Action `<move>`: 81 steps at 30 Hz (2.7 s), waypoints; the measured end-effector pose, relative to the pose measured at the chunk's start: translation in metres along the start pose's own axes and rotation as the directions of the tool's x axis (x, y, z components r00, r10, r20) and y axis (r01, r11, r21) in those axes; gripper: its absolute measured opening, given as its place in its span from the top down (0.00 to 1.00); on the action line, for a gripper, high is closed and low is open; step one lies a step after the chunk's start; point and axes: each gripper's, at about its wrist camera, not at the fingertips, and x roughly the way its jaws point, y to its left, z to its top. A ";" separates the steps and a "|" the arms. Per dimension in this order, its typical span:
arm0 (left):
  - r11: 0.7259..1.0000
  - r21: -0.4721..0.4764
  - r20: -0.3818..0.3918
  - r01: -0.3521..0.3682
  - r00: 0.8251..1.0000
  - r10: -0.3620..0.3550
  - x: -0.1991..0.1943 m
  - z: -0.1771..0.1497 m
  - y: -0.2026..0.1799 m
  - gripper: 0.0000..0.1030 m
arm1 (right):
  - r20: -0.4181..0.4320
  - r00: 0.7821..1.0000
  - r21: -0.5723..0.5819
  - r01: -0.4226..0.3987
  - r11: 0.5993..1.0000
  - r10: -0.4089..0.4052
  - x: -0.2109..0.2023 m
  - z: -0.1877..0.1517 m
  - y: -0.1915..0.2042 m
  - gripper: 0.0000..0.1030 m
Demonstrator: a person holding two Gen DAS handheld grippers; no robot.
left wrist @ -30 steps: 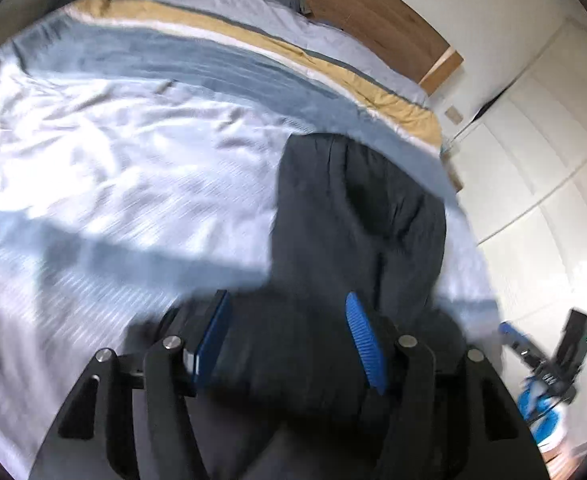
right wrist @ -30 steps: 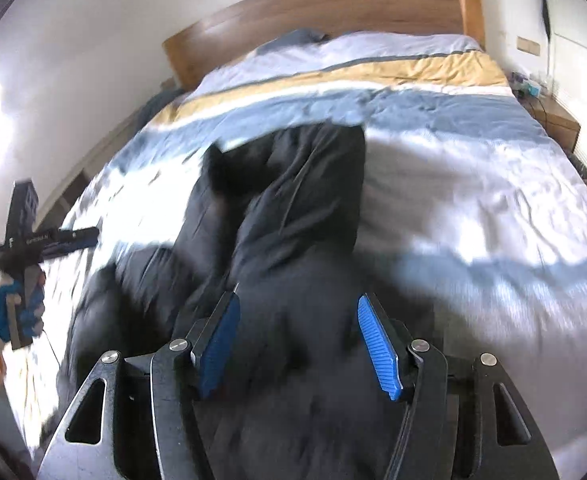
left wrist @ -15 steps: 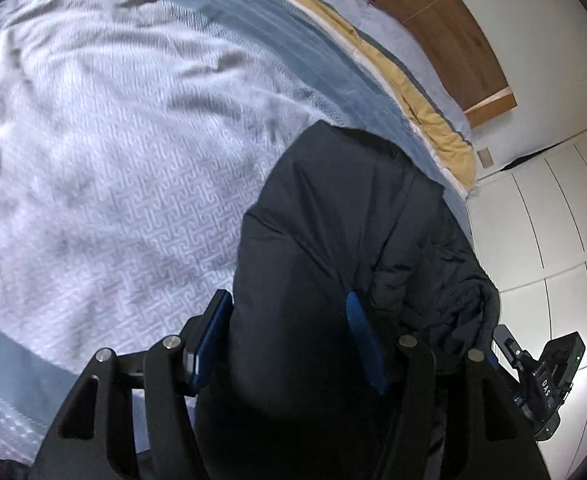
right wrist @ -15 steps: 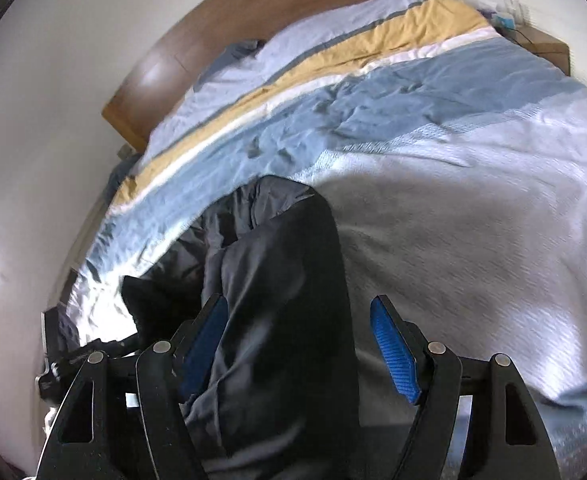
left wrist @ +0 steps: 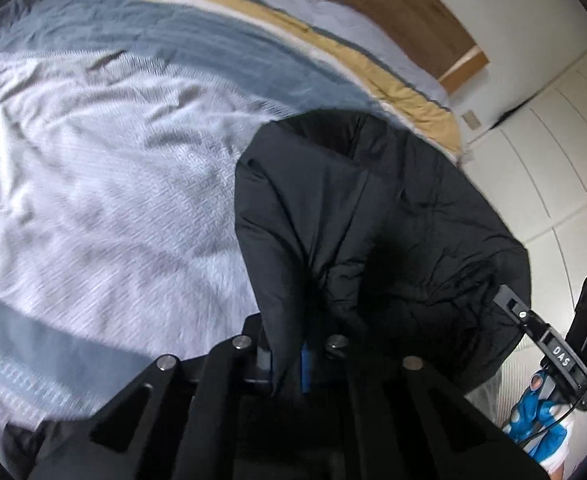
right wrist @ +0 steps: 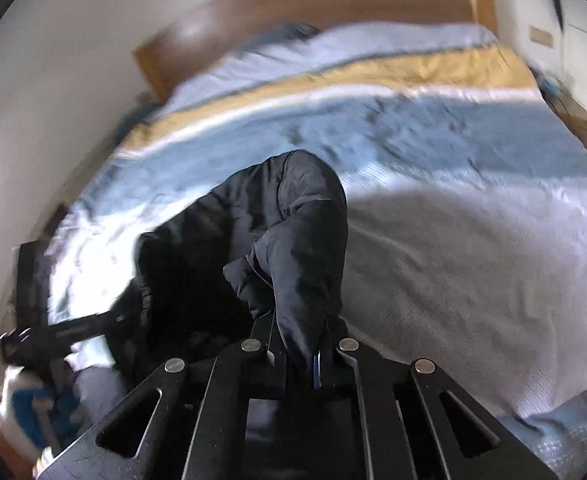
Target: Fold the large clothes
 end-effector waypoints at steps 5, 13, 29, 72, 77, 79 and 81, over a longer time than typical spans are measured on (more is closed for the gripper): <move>0.999 0.009 0.027 0.045 0.999 -0.045 -0.064 -0.042 0.015 0.94 | 0.074 0.993 0.021 -0.096 0.995 0.094 -0.069 -0.043 0.002 0.92; 0.999 -0.013 0.040 0.047 0.998 -0.047 -0.120 -0.135 0.055 0.96 | 0.115 0.981 0.160 -0.174 0.972 0.157 -0.126 -0.145 -0.011 0.92; 0.992 0.062 0.035 -0.108 0.994 0.106 -0.213 -0.197 0.072 0.76 | 0.035 0.998 0.222 0.047 0.974 -0.056 -0.192 -0.212 -0.039 0.61; 0.903 0.409 -0.045 -0.134 0.985 0.167 -0.141 -0.297 -0.056 0.44 | -0.199 0.979 -0.160 0.011 0.987 -0.043 -0.144 -0.247 0.082 0.31; 0.915 0.375 -0.073 -0.151 0.979 0.191 -0.142 -0.307 -0.053 0.44 | -0.251 0.966 -0.077 0.048 0.996 -0.066 -0.140 -0.269 0.064 0.31; 0.911 0.380 -0.061 -0.159 0.979 0.196 -0.158 -0.309 -0.056 0.44 | -0.240 0.968 -0.069 0.059 0.996 -0.074 -0.152 -0.269 0.065 0.31; 0.906 0.388 -0.051 -0.169 0.977 0.205 -0.173 -0.313 -0.059 0.44 | -0.237 0.967 -0.086 0.071 0.994 -0.090 -0.166 -0.270 0.070 0.31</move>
